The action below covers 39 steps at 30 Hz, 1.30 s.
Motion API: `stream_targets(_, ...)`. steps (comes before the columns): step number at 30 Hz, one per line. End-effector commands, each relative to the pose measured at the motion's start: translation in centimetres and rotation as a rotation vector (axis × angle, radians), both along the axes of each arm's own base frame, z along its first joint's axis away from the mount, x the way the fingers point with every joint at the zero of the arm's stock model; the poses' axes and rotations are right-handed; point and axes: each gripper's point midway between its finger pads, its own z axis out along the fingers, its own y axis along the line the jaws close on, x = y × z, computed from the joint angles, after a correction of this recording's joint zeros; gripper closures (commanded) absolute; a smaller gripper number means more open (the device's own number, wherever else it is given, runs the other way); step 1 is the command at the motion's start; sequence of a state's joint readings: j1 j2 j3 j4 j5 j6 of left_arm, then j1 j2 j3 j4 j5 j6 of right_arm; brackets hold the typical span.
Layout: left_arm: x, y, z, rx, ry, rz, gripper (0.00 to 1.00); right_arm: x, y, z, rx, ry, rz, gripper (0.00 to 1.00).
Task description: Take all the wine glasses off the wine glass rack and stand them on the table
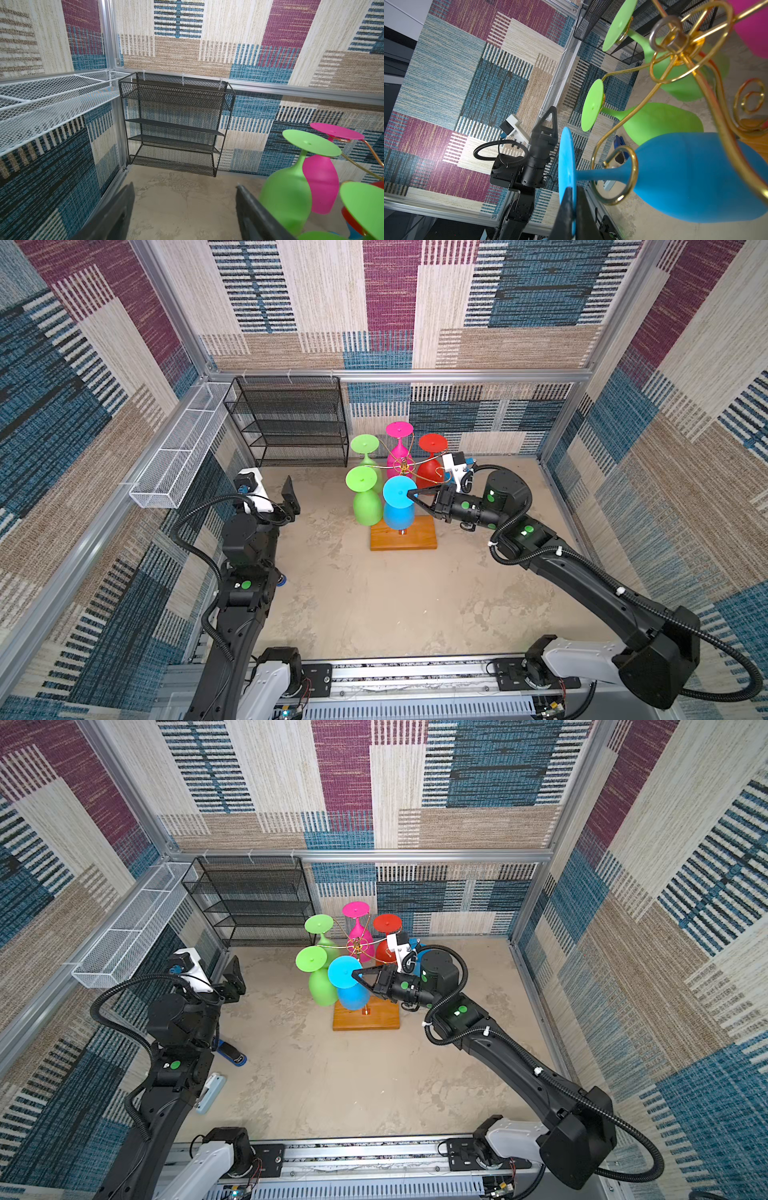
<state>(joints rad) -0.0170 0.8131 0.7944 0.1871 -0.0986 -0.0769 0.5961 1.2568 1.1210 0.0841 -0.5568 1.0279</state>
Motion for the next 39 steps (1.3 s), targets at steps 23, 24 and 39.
stream_targets(23,0.3,-1.2,0.6,-0.009,-0.068,-0.086,0.18,-1.5,-2.0,1.9,-0.001,-0.057,-0.055,1.00)
stream_targets(24,0.3,-1.3,0.6,-0.008,-0.075,-0.091,0.18,-1.5,-2.1,1.7,-0.006,-0.047,-0.058,1.00)
stream_targets(39,0.7,-1.2,0.1,-0.008,-0.080,-0.111,0.01,-1.1,-1.0,0.9,-0.051,0.015,-0.012,1.00)
